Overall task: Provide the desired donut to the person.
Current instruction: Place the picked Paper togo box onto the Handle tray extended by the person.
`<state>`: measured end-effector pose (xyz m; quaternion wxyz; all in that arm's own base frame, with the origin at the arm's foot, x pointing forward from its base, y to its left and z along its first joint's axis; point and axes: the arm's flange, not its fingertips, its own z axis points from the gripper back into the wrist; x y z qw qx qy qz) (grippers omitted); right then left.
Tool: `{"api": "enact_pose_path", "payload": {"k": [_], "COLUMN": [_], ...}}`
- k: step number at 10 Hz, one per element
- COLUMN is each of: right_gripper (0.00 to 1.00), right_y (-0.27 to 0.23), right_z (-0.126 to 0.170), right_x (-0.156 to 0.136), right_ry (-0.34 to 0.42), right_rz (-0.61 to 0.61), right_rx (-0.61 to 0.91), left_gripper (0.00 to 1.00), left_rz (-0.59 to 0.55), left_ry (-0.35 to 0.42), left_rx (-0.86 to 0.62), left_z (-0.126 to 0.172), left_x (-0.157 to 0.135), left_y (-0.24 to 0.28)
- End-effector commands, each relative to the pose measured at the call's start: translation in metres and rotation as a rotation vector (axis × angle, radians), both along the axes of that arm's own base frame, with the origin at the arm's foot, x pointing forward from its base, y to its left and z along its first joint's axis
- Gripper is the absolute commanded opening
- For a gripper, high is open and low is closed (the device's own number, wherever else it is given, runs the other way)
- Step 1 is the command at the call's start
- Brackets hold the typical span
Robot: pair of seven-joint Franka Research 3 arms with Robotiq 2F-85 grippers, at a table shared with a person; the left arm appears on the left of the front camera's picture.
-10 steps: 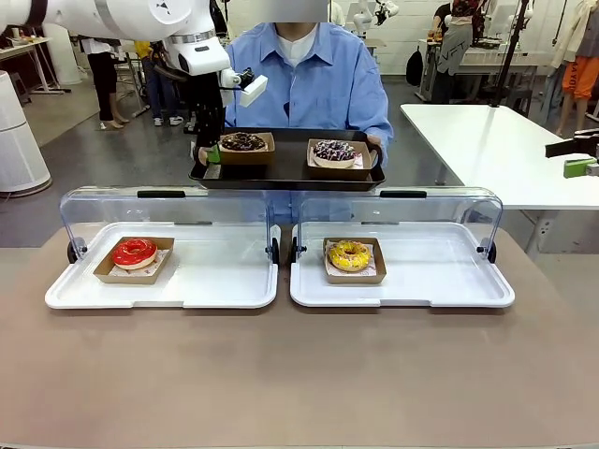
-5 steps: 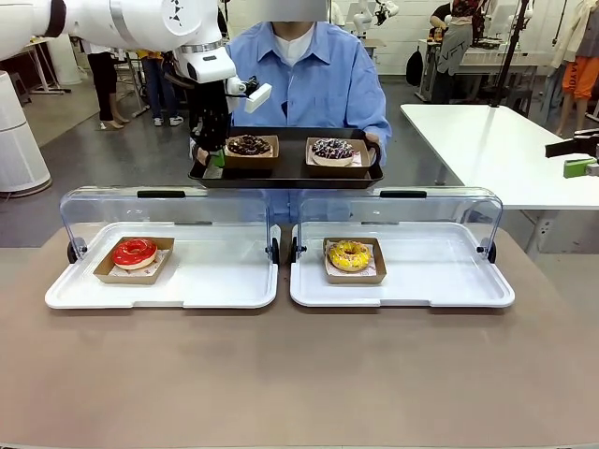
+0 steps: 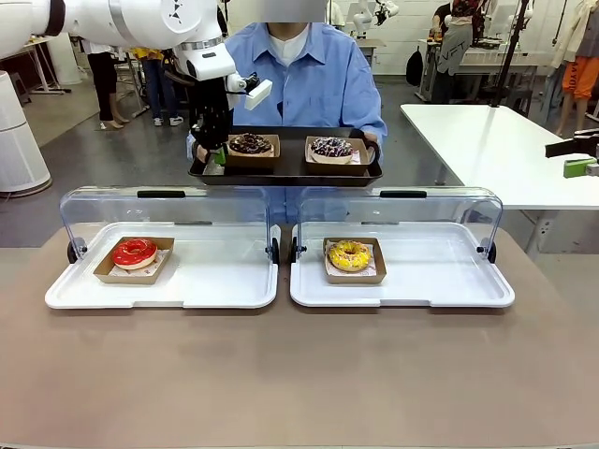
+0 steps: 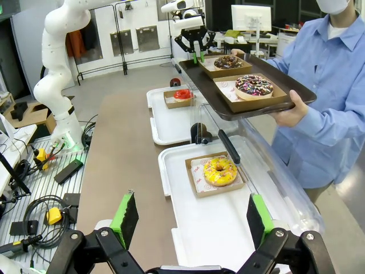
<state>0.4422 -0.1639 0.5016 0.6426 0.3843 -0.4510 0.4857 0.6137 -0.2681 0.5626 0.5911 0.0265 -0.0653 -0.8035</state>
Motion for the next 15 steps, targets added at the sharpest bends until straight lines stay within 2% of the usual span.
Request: {"api": "enact_pose_path", "payload": {"k": [1,2,11,12,15], "right_gripper": [1.00,1.00,1.00,1.00,1.00], "right_y": [0.001,0.001,0.001,0.001,0.001], "right_z": [-0.001,-0.001,-0.001,-0.001,-0.001], "right_x": [-0.001,-0.001,-0.001,-0.001,-0.001], "right_ry": [-0.002,-0.002,-0.002,-0.002,-0.002], "right_rz": [-0.005,-0.005,-0.005,-0.005,-0.005], "right_rx": [-0.001,-0.001,-0.001,-0.001,-0.001], "left_gripper": [0.63,1.00,1.00,1.00,1.00], "left_rz": [-0.027,-0.026,-0.020,-0.036,-0.055], "left_ry": [-0.003,-0.004,0.013,0.015,-0.024], "left_rx": [-0.027,-0.026,-0.028,-0.046,-0.091], "left_z": [0.007,0.008,0.016,0.021,0.060], "left_x": [0.001,0.001,-0.005,-0.014,-0.083], "left_y": [0.001,0.001,0.002,0.006,0.050]}}
